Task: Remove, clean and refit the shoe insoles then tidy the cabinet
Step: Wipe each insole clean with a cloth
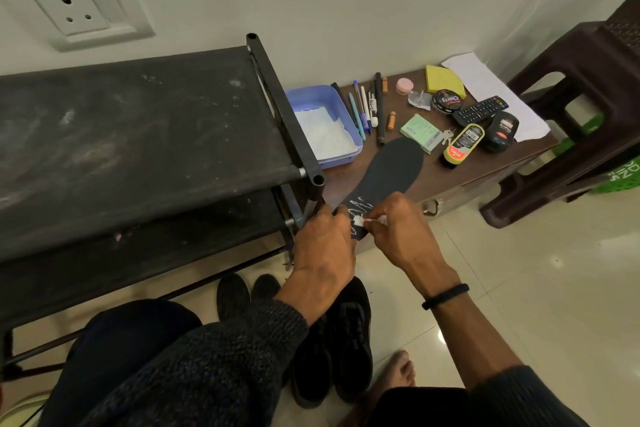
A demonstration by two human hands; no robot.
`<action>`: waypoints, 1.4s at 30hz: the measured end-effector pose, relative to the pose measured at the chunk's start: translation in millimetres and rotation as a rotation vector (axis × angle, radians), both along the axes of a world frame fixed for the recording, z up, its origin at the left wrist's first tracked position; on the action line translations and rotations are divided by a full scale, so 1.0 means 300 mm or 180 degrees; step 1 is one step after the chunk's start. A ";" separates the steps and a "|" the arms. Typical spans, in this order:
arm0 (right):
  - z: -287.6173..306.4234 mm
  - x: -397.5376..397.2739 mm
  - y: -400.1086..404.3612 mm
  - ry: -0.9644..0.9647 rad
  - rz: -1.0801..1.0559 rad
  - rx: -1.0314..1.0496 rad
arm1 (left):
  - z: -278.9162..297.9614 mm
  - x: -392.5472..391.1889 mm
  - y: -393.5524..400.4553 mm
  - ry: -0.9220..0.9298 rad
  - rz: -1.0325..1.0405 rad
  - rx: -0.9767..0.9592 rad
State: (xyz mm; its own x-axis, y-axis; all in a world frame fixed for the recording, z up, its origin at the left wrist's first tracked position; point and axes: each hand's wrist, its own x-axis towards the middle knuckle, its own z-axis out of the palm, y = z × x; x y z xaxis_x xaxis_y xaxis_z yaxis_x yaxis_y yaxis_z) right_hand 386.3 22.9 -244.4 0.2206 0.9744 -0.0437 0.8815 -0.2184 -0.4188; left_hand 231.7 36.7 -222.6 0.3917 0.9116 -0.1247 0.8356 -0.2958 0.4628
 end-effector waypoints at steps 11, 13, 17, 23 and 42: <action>0.027 -0.005 0.112 -0.0398 -0.0682 0.0113 | -0.025 -0.025 -0.005 -0.0030 -0.0018 -0.0056; 0.040 -0.003 0.106 -0.0261 -0.0546 -0.0031 | -0.037 -0.036 -0.001 -0.0193 0.0106 -0.0185; 0.069 -0.030 0.067 0.0179 -0.0168 -0.0485 | -0.049 -0.046 0.002 -0.0402 0.0158 -0.0270; 0.071 -0.048 0.044 0.0224 -0.0011 -0.0577 | -0.037 -0.034 0.013 -0.0313 0.0197 -0.0261; 0.027 -0.092 0.061 -0.0431 0.0324 -0.0122 | -0.016 -0.054 0.015 -0.0110 0.0212 -0.0301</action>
State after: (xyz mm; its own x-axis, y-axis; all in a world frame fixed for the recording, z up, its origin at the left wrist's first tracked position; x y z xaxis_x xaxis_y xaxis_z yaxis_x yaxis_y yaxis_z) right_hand 358.6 41.2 -236.2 0.1274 0.9902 -0.0579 0.9476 -0.1388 -0.2877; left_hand 215.5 41.2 -227.5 0.3362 0.9206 -0.1988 0.8351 -0.1939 0.5148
